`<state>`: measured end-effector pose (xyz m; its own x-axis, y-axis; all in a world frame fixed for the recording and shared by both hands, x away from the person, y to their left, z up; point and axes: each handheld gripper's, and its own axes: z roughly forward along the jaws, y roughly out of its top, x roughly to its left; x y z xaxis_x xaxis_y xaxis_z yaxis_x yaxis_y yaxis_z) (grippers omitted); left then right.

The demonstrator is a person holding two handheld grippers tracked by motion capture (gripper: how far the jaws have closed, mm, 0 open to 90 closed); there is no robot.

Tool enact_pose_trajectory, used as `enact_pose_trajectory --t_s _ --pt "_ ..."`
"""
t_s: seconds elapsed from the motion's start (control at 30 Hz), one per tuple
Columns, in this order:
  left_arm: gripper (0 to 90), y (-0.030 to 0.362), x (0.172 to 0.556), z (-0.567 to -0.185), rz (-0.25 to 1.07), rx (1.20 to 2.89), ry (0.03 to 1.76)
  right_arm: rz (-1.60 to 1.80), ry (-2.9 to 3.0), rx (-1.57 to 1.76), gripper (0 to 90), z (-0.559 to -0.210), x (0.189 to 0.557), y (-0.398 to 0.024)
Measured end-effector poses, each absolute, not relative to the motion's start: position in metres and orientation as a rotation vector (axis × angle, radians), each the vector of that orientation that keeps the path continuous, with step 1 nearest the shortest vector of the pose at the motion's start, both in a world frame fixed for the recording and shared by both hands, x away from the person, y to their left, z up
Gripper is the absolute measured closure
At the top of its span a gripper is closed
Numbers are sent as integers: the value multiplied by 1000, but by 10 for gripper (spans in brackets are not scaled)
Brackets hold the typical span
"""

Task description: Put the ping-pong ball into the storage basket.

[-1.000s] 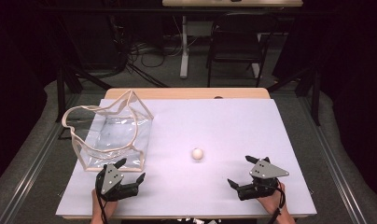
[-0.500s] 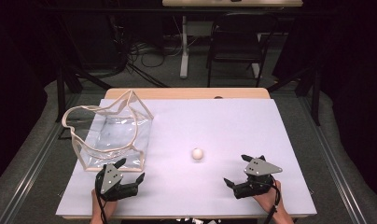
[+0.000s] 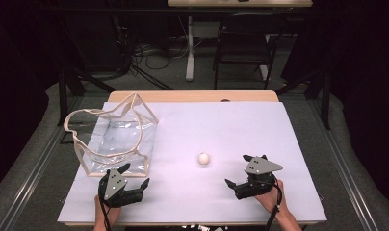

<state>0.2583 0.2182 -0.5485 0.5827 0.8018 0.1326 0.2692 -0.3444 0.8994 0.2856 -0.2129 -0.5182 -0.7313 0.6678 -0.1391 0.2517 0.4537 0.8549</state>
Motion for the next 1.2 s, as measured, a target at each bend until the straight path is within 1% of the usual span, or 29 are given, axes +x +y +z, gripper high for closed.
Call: enact_pose_trajectory --t_s 1.2 --pt "161 218 260 -549 724 1890 863 1170 2311 749 0 -517 317 -182"
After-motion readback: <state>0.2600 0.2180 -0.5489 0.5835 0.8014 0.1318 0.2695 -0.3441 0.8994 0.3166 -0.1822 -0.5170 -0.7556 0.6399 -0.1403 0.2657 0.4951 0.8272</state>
